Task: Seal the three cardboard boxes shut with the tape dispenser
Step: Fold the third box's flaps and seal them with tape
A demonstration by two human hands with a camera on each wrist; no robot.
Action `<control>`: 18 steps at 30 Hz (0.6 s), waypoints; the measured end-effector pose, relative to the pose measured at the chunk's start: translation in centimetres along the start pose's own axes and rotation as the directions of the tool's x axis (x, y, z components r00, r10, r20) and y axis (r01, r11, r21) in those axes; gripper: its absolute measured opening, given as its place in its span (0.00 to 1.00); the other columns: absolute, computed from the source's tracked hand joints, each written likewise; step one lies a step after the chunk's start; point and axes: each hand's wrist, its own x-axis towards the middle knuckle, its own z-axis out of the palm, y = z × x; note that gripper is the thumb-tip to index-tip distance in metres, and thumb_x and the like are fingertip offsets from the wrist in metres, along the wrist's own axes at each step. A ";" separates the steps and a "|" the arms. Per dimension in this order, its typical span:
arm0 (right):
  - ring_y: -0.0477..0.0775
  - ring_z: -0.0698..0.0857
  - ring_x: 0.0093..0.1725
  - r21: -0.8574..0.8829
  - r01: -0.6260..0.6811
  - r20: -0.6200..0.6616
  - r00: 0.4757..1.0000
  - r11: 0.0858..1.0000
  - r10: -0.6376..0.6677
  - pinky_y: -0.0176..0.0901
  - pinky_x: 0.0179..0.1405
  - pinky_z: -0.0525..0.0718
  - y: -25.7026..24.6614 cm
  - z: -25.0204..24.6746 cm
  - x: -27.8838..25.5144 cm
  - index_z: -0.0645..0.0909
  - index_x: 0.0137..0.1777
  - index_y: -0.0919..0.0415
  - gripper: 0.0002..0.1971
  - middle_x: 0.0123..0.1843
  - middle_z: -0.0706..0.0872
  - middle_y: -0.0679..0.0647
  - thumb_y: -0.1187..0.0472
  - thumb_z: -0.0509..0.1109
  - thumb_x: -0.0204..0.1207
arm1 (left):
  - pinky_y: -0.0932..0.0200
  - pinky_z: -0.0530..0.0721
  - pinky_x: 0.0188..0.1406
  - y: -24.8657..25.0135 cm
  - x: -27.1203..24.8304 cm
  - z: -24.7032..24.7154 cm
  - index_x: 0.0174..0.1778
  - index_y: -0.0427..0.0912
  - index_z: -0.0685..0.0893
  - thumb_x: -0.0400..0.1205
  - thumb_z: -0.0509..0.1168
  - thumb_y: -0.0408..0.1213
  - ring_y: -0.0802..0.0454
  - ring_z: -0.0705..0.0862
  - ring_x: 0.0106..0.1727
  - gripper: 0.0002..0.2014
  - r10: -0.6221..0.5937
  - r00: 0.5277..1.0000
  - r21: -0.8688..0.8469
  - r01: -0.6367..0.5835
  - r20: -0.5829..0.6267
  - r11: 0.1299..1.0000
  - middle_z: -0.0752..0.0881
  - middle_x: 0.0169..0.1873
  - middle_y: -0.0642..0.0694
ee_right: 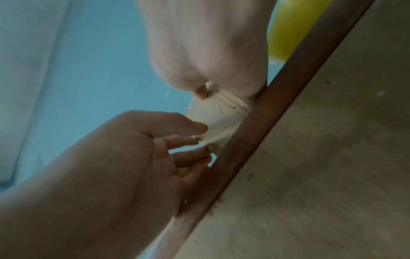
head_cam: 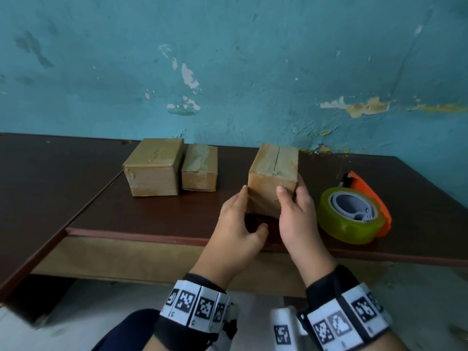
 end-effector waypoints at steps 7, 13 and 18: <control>0.58 0.59 0.91 -0.164 -0.141 -0.123 0.985 0.976 0.122 0.63 0.89 0.64 -1.4 -0.5 0.8 0.51 0.93 0.55 0.40 0.93 0.58 0.57 0.55 0.68 0.87 | 0.64 0.66 0.83 0.7 1.0 -1.1 0.93 0.49 0.51 0.86 0.71 0.38 0.68 0.64 0.83 0.44 -0.115 0.990 -0.128 0.125 0.080 0.984 0.69 0.84 0.57; 0.62 0.44 0.94 -0.500 0.461 0.008 0.849 0.733 -0.528 0.55 0.93 0.53 -5.4 2.0 -2.0 0.49 0.91 0.70 0.40 0.94 0.48 0.66 0.69 0.61 0.81 | 0.62 0.74 0.80 -0.7 1.5 -3.4 0.87 0.48 0.72 0.84 0.70 0.37 0.64 0.78 0.77 0.32 -0.091 0.991 -0.051 0.087 -0.097 0.995 0.75 0.83 0.53; 0.46 0.59 0.89 -0.450 0.563 0.401 0.821 0.693 -0.406 0.25 0.81 0.62 -8.3 6.3 -2.9 0.62 0.90 0.59 0.33 0.91 0.60 0.51 0.65 0.63 0.85 | 0.51 0.85 0.35 -2.1 0.7 -5.1 0.45 0.44 0.91 0.83 0.68 0.46 0.55 0.88 0.38 0.10 -0.097 0.952 -0.038 0.090 -0.289 0.995 0.91 0.34 0.51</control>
